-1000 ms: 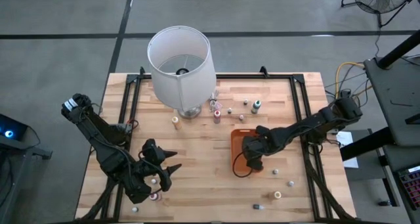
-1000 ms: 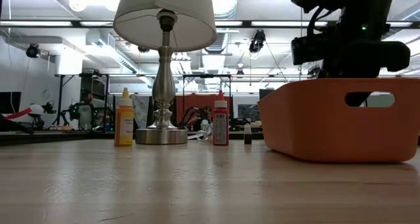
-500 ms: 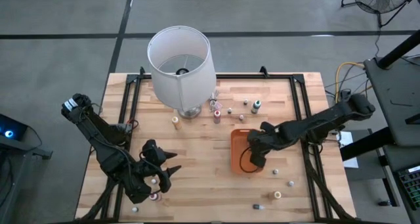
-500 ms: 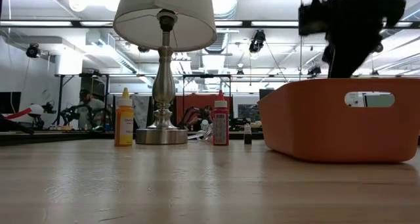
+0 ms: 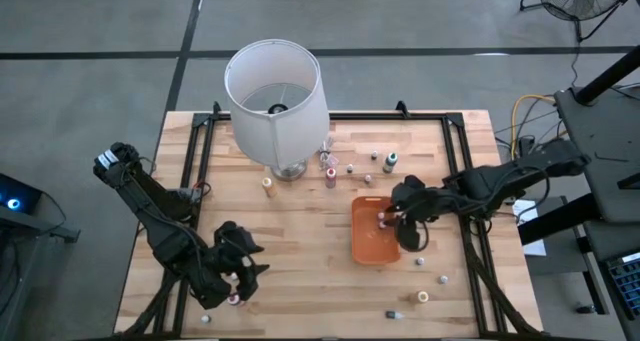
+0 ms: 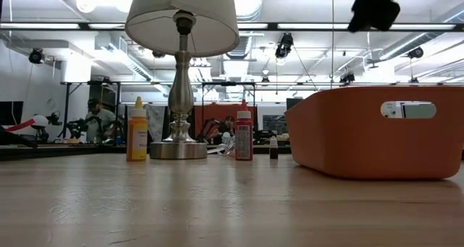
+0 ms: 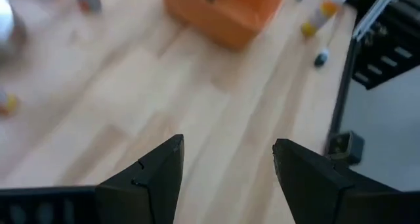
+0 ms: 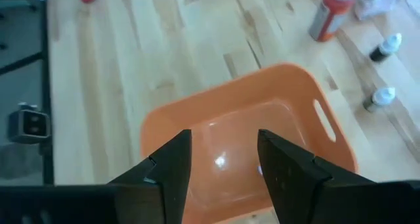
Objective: Pick & Place food coloring
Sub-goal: Move the small food coloring bottle from the left to the center of the table
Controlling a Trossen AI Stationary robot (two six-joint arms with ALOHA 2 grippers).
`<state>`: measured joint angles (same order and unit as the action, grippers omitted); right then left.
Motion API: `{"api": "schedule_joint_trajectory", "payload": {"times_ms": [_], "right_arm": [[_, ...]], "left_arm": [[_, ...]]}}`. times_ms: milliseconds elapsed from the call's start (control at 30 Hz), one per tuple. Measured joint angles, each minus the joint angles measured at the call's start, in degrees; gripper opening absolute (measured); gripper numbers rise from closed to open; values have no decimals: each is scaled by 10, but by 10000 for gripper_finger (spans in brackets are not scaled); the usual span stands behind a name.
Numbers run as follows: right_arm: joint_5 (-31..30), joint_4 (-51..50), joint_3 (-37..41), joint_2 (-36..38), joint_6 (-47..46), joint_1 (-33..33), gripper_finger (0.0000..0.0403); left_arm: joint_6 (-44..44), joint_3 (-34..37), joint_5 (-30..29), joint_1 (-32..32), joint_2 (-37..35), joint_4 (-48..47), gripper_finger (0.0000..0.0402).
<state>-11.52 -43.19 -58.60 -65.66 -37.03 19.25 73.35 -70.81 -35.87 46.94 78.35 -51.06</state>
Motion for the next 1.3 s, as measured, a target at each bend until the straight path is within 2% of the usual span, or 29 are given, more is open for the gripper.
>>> {"api": "schedule_joint_trajectory", "payload": {"times_ms": [300,533,833,1067,1300], "right_arm": [[1,2,-2,10,6,3,164],[0,3,-2,0,6,3,154],[-1,3,-1,-1,43,2,142],[-2,3,-1,-1,78,2,136],[-3,3,-1,-1,105,2,133]], "left_arm": [[276,0,101,0,0,-142,204],[437,7,161,1,2,-224,204],[551,87,310,1,7,-215,203],[588,129,313,-3,25,-180,203],[594,138,313,-16,57,-151,203]]}}
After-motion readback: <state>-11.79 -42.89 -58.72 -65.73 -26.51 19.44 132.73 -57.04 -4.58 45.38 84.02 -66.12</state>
